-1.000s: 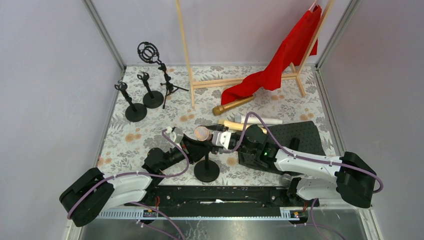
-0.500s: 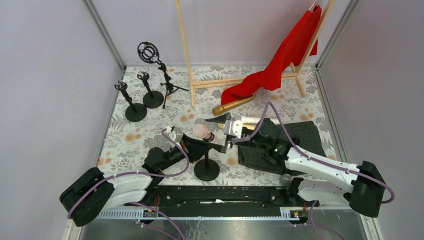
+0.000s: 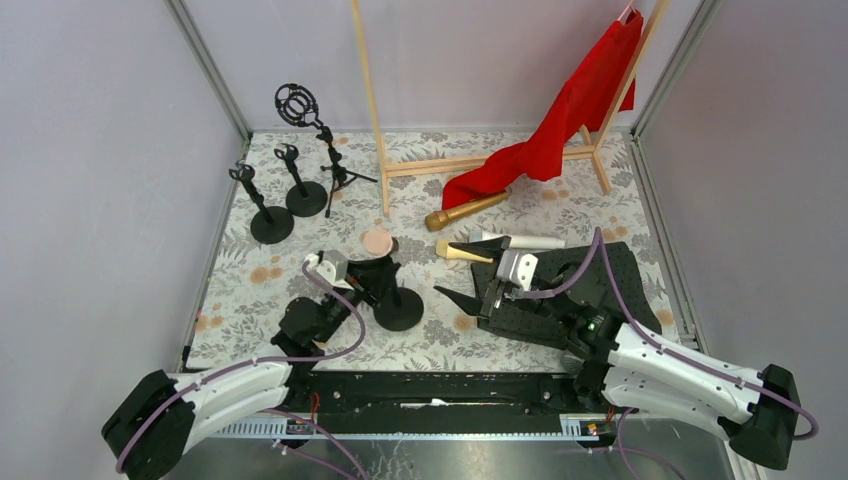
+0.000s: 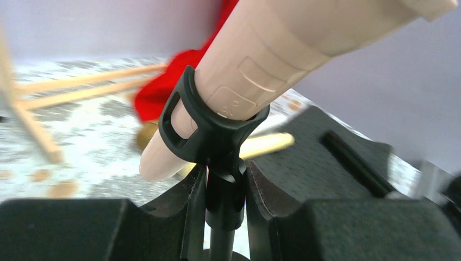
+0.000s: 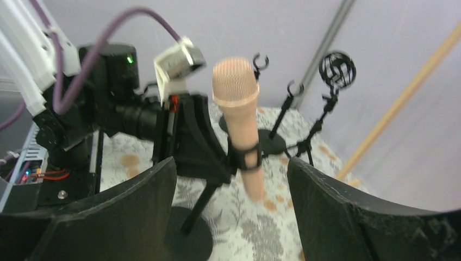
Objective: Attach the microphones to the stand
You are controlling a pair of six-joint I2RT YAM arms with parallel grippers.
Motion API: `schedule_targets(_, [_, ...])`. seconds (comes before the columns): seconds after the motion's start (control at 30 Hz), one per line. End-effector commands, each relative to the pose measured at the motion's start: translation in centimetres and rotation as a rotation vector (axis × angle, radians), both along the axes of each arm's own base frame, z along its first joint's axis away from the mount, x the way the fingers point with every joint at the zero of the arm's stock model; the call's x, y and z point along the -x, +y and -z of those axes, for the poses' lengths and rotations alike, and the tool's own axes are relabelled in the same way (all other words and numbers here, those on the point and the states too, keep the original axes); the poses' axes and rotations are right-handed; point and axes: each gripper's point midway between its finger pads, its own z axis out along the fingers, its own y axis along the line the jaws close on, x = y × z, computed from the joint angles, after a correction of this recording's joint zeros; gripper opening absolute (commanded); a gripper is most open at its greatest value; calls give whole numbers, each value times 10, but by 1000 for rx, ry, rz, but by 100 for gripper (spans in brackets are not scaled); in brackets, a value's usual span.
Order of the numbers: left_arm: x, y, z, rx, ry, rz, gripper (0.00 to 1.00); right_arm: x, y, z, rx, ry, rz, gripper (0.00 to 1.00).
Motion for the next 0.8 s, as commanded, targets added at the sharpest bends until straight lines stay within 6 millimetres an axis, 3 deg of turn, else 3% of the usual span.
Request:
schedule_targets(0.0, [-39, 54, -70, 84, -152, -372, 0, -17, -17, 24, 40, 94, 132, 81])
schedule_targets(0.17, [-52, 93, -85, 12, -184, -594, 0, -24, -30, 38, 75, 144, 207, 81])
schedule_targets(0.37, [-54, 170, -85, -27, -168, -967, 0, -35, -43, 58, 105, 257, 308, 81])
schedule_targets(0.57, [-48, 230, -86, -4, -169, -1200, 0, -30, -44, 72, 142, 319, 294, 81])
schedule_targets(0.77, [-40, 282, -73, 36, -117, -1413, 0, -23, -37, 81, 190, 346, 248, 81])
